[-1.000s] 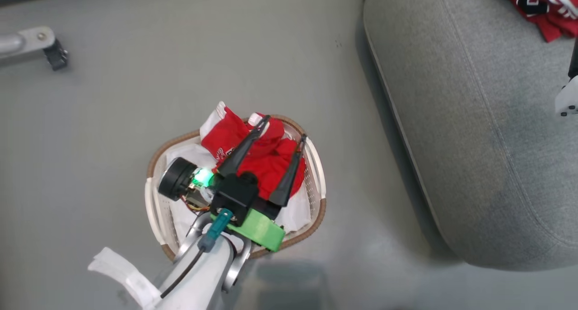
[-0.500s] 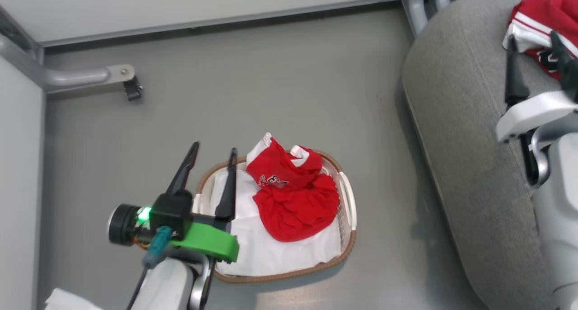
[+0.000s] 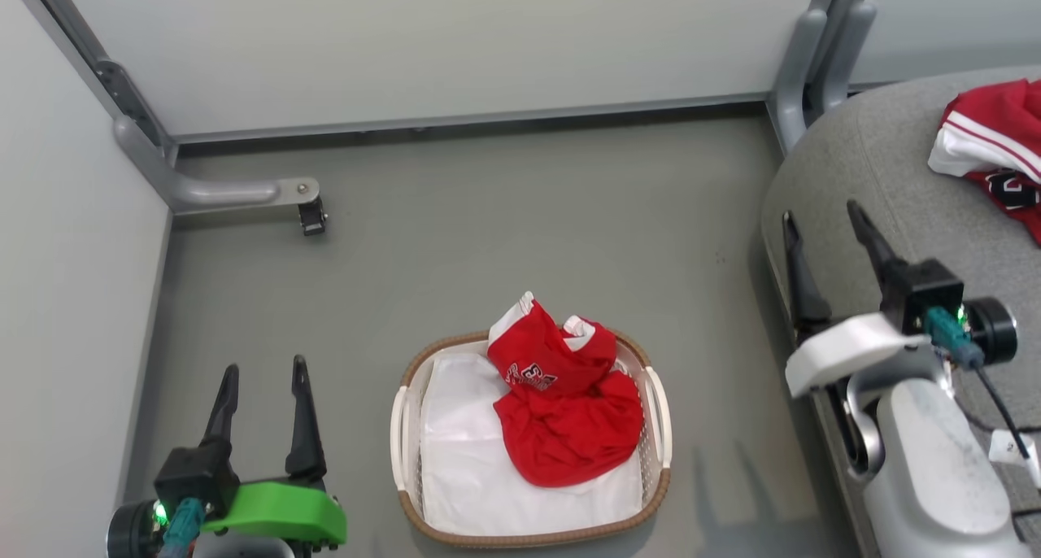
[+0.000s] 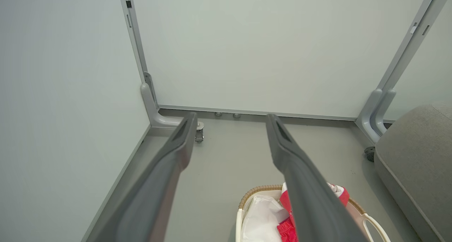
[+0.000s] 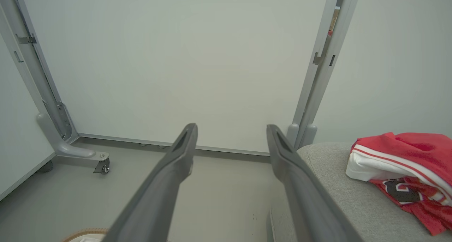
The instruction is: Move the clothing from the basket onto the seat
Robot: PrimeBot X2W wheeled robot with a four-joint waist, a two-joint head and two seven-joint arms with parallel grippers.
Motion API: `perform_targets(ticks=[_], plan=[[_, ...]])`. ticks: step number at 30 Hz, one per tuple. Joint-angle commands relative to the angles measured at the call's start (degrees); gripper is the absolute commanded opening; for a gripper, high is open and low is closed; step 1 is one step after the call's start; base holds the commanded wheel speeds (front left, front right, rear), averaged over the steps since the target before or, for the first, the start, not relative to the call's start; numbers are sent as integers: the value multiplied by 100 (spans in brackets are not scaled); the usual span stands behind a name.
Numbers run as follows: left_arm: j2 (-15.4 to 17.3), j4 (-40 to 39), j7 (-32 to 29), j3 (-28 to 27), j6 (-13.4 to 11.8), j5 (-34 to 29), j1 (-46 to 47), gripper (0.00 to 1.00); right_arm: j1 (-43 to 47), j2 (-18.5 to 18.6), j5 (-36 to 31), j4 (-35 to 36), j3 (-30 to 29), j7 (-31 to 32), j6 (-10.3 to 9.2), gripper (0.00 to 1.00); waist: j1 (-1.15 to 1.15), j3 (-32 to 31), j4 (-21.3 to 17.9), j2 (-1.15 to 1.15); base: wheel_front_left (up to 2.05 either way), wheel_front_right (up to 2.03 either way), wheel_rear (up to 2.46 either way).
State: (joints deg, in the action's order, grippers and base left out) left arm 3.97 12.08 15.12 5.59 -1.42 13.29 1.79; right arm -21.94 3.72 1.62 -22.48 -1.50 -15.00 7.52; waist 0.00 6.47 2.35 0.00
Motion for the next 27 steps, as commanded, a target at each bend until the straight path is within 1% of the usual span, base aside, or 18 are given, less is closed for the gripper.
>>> perform_targets(ticks=[1,4,13,17,27], plan=[[-45,-25,5,-65,32,-53,-152,100,221,-39,48,92,11,-28,-6,100,0,-133,48,0,0,0,0],[-58,-48,5,-124,29,-153,-288,100,598,-55,86,247,29,-28,-6,100,0,-201,44,0,0,0,0],[-99,80,5,-28,132,-144,-596,100,1627,-71,580,607,224,-28,-6,100,0,-420,96,0,0,0,0],[-104,163,5,-9,116,-49,-697,100,1855,-73,662,667,294,-28,-6,100,0,-516,90,0,0,0,0],[-104,205,5,105,54,98,-758,100,2031,-72,824,709,390,-28,-6,100,0,-611,118,0,0,0,0]])
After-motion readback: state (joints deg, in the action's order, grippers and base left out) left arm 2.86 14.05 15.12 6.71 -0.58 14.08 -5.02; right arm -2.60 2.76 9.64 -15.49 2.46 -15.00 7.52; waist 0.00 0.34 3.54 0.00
